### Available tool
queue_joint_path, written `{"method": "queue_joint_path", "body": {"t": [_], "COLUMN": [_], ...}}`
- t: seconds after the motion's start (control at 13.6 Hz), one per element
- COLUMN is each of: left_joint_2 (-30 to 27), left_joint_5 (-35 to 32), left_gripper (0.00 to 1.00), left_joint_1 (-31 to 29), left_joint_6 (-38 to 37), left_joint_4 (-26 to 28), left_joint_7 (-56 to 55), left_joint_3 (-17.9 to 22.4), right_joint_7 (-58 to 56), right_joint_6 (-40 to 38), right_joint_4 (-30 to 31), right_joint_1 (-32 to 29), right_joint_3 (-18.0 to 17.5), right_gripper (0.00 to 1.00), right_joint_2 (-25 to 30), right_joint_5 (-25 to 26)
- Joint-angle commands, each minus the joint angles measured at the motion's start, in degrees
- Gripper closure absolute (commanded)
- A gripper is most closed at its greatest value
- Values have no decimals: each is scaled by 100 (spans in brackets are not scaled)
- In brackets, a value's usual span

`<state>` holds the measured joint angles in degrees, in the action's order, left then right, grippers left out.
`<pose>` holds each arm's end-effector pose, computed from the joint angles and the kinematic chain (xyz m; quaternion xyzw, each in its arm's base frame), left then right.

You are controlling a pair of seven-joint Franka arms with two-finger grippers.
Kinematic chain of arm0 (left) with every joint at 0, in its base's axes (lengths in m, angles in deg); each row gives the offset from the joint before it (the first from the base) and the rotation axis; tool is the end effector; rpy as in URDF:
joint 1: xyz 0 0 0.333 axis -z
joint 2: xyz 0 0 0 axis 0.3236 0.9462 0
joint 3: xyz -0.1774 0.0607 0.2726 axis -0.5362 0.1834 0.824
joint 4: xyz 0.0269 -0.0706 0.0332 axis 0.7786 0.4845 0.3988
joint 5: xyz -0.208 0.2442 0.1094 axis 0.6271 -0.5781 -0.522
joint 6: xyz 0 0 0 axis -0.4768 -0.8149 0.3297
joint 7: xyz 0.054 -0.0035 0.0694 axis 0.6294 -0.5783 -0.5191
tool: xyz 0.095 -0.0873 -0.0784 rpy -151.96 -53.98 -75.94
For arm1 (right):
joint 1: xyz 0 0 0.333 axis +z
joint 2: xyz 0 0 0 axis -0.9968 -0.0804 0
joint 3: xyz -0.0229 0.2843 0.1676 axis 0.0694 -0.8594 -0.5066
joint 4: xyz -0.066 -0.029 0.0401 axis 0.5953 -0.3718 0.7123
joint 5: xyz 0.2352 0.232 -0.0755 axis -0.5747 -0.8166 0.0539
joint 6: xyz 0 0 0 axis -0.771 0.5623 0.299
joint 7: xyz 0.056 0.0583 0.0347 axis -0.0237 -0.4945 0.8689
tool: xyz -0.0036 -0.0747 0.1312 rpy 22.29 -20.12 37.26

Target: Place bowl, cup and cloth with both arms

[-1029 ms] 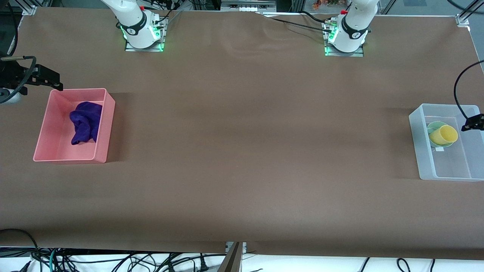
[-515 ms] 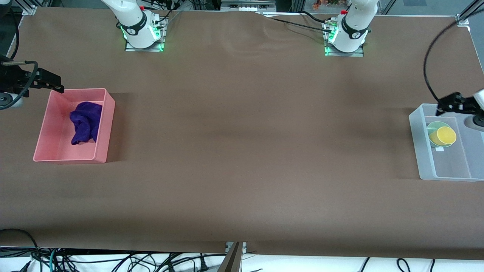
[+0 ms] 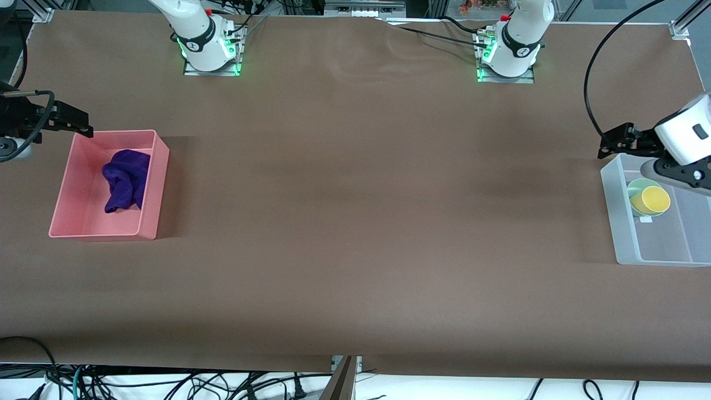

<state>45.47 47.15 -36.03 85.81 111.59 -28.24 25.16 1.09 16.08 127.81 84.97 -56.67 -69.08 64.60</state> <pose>0.5431 0.0035 0.5500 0.9891 -0.1353 -0.0574 0.0072 0.5247 -0.0005 0.5847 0.9948 0.0703 -0.0730 0.0084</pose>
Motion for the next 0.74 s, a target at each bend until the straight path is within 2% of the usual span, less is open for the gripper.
{"method": "queue_joint_path", "body": {"t": [0.0,0.15,0.22,0.44,0.66], "left_joint_2": [-662,-1233,-1410,-1508,-1500], "left_joint_5": [205,214,206,144,179], "left_gripper": [0,0,0,0,0], "left_joint_1": [903,1554,1731,2022,2022], "left_joint_6": [474,1255,1372,1391,1400], "left_joint_4": [694,1563,1811,2068,2130], "left_joint_7": [-232,-1160,-1513,-1482,-1411], "left_joint_3": [1013,1489,1570,1807,1817], "right_joint_7": [46,46,37,37,37], "right_joint_6": [-37,-28,-28,-28,-28], "right_joint_4": [-127,-127,-127,-127,-127], "right_joint_1": [-29,-29,-29,-38,-38], "right_joint_3": [-35,-35,-35,-26,-26], "right_gripper": [0,0,0,0,0], "right_joint_2": [-41,-41,-50,-50,-41], "right_joint_5": [-27,-27,-27,-36,-44]}}
